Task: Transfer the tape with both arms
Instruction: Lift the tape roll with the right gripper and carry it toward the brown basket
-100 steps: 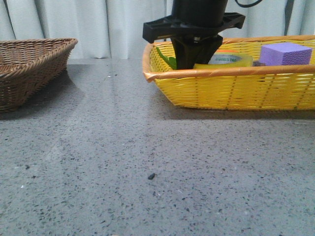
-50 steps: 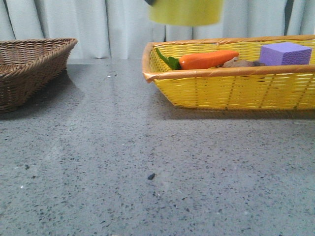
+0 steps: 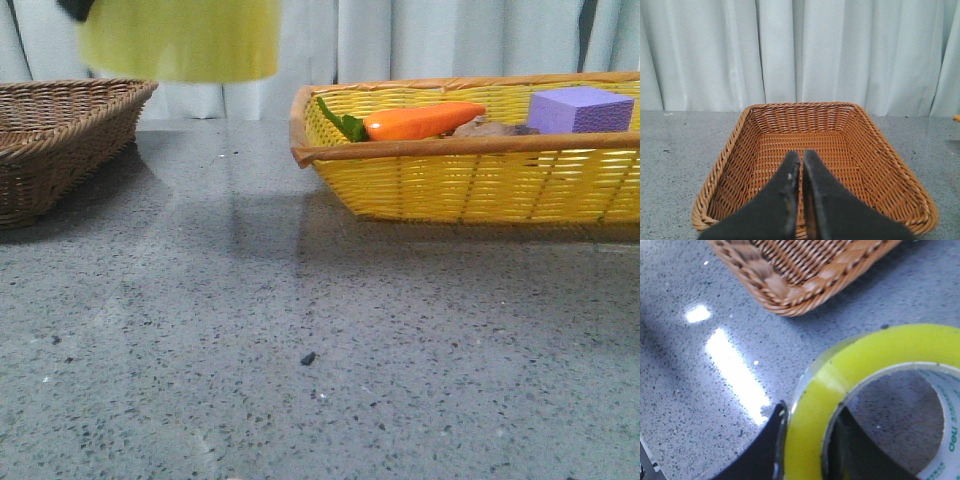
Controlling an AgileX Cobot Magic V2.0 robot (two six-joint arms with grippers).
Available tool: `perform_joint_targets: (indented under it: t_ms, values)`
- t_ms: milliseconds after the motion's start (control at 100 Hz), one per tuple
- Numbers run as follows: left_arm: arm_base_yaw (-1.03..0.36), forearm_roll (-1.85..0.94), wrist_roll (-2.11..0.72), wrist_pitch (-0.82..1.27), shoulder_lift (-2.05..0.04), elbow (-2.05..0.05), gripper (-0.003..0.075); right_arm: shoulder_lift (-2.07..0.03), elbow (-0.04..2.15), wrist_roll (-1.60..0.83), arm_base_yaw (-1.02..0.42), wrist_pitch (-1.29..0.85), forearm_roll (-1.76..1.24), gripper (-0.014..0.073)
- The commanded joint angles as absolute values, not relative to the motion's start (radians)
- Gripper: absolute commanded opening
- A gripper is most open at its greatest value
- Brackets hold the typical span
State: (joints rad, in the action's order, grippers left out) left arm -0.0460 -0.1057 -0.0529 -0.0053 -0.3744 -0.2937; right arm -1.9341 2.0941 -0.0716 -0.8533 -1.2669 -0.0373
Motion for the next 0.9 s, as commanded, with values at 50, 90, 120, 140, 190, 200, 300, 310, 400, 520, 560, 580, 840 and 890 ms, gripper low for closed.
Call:
perform_joint_targets:
  t_ms: [50, 90, 120, 140, 190, 200, 300, 310, 400, 520, 560, 580, 840, 890]
  values:
    - [-0.054, -0.113, -0.047, -0.085, -0.390, -0.331, -0.0021, -1.924, 2.131, -0.081, -0.858, -1.216, -0.024, -0.0074]
    - [-0.054, -0.113, -0.047, -0.085, -0.390, -0.331, -0.0021, -1.935, 2.131, -0.081, -0.858, -1.220, -0.022, -0.0074]
    - [-0.054, -0.113, -0.047, -0.085, -0.390, -0.331, -0.0021, -1.944, 2.131, -0.081, -0.858, -1.220, -0.019, -0.0074]
    - [-0.054, -0.113, -0.047, -0.085, -0.390, -0.331, -0.0021, -1.950, 2.131, -0.081, -0.858, -1.220, -0.014, -0.0074]
    - [-0.054, -0.113, -0.047, -0.085, -0.390, -0.331, -0.0021, -1.962, 2.131, -0.081, -0.858, -1.220, -0.014, -0.0074]
    - [-0.054, -0.113, -0.047, -0.085, -0.390, -0.331, -0.0021, -1.964, 2.131, -0.081, -0.858, -1.220, -0.014, -0.0074]
    - [-0.054, -0.113, -0.047, -0.085, -0.390, -0.331, -0.0021, -1.985, 2.131, -0.081, -0.858, -1.220, -0.013, -0.0074]
    - [-0.054, -0.113, -0.047, -0.085, -0.390, -0.331, -0.0021, -1.987, 2.131, -0.081, -0.858, -1.220, -0.013, -0.0074]
    - [-0.054, -0.113, -0.047, -0.085, -0.390, -0.331, -0.0021, -1.999, 2.131, -0.081, -0.858, -1.220, -0.010, -0.0074]
    - [-0.054, -0.113, -0.047, -0.085, -0.390, -0.331, -0.0021, -2.007, 2.131, -0.081, -0.858, -1.224, -0.010, -0.0074]
    - [-0.054, -0.113, -0.047, -0.085, -0.390, -0.331, -0.0020, -2.009, 2.131, -0.081, -0.858, -1.224, -0.010, -0.0074]
    - [-0.054, -0.113, -0.047, -0.085, -0.390, -0.331, -0.0021, -2.009, 2.131, -0.081, -0.858, -1.226, -0.010, -0.0074]
    - [-0.054, -0.113, -0.047, -0.085, -0.390, -0.331, -0.0021, -2.009, 2.131, -0.081, -0.858, -1.228, -0.010, 0.0089]
    - [-0.054, -0.113, -0.047, -0.085, -0.390, -0.331, -0.0021, -2.009, 2.131, -0.081, -0.858, -1.228, -0.010, 0.0139]
